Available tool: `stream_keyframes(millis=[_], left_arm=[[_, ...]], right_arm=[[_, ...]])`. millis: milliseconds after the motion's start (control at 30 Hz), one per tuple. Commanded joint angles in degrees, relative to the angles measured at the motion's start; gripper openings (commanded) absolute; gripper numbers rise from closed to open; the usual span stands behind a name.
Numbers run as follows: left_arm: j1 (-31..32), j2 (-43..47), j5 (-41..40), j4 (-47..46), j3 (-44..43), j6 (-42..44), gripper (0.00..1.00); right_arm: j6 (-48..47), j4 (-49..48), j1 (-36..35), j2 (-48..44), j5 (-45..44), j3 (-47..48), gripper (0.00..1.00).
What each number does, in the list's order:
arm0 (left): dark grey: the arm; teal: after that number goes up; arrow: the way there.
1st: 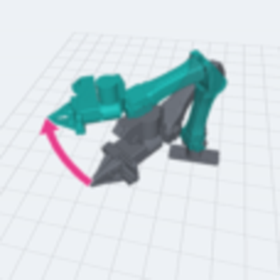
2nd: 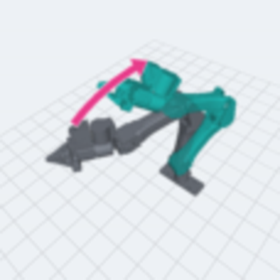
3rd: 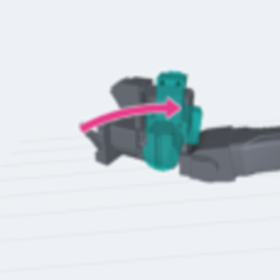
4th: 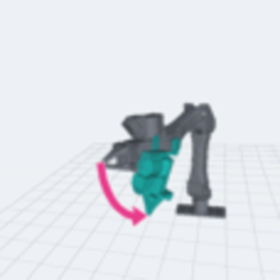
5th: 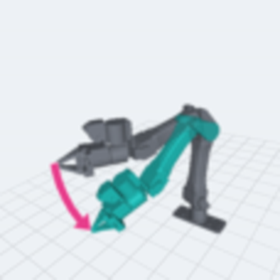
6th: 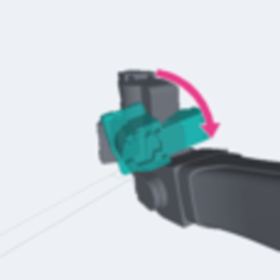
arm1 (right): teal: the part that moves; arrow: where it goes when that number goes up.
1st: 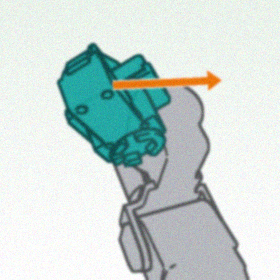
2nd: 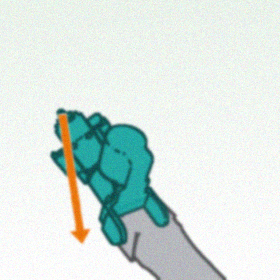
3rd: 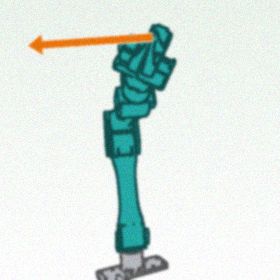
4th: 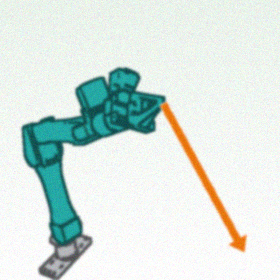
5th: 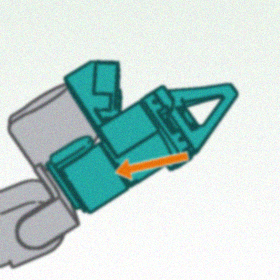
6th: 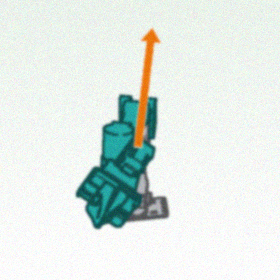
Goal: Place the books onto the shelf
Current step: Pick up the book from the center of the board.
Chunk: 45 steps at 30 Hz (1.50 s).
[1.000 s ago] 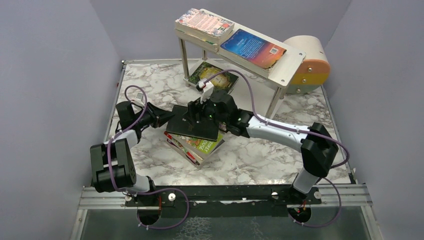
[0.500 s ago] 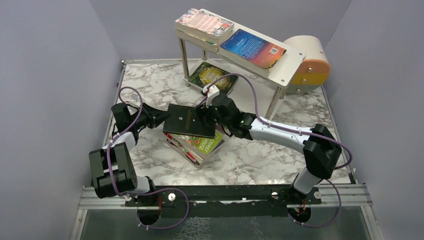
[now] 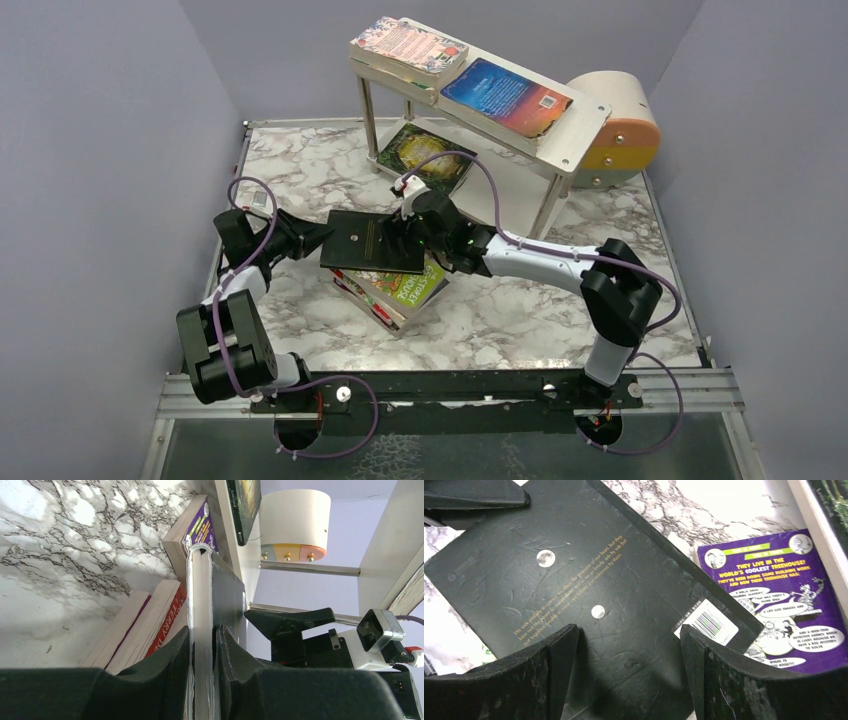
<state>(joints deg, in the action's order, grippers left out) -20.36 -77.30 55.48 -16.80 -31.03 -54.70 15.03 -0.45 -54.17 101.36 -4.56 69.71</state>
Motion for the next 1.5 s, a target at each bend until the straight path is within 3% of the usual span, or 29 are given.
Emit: stream_keyframes(millis=[0, 133, 200, 733, 1167, 1233, 1433, 1467], left_arm=[[-0.82, 1.22, 0.01, -2.5, 1.0, 0.05, 0.04], [-0.78, 2.89, 1.59, -3.68, 1.21, -0.82, 0.33], [-0.82, 3.37, 2.68, -3.69, 1.0, -0.85, 0.41], [-0.65, 8.43, 4.66, -4.54, 7.33, -3.48, 0.45], [2.28, 7.77, 3.53, -9.42, 8.91, -6.22, 0.4], [2.78, 7.35, 3.16, -9.76, 9.05, -6.25, 0.34], [3.22, 6.69, 0.7, -12.95, 9.29, -8.18, 0.0], [3.22, 6.92, -0.31, -14.37, 9.46, -9.35, 0.0]], right_arm=[[0.21, 3.64, -0.39, 3.49, 5.46, 0.76, 0.73], [0.4, 3.68, -0.41, 4.06, 6.39, 0.34, 0.73], [0.59, 3.51, -0.41, 4.2, 6.61, 0.33, 0.73], [0.58, 3.07, -0.49, 6.04, 8.23, 1.48, 0.72], [0.69, 2.38, -0.67, 7.42, 9.38, 2.68, 0.72], [0.64, 2.21, -0.8, 7.57, 9.31, 2.76, 0.72], [0.84, 2.21, -0.92, 7.4, 8.95, 2.64, 0.72], [0.8, 2.28, -0.88, 7.07, 8.62, 2.49, 0.72]])
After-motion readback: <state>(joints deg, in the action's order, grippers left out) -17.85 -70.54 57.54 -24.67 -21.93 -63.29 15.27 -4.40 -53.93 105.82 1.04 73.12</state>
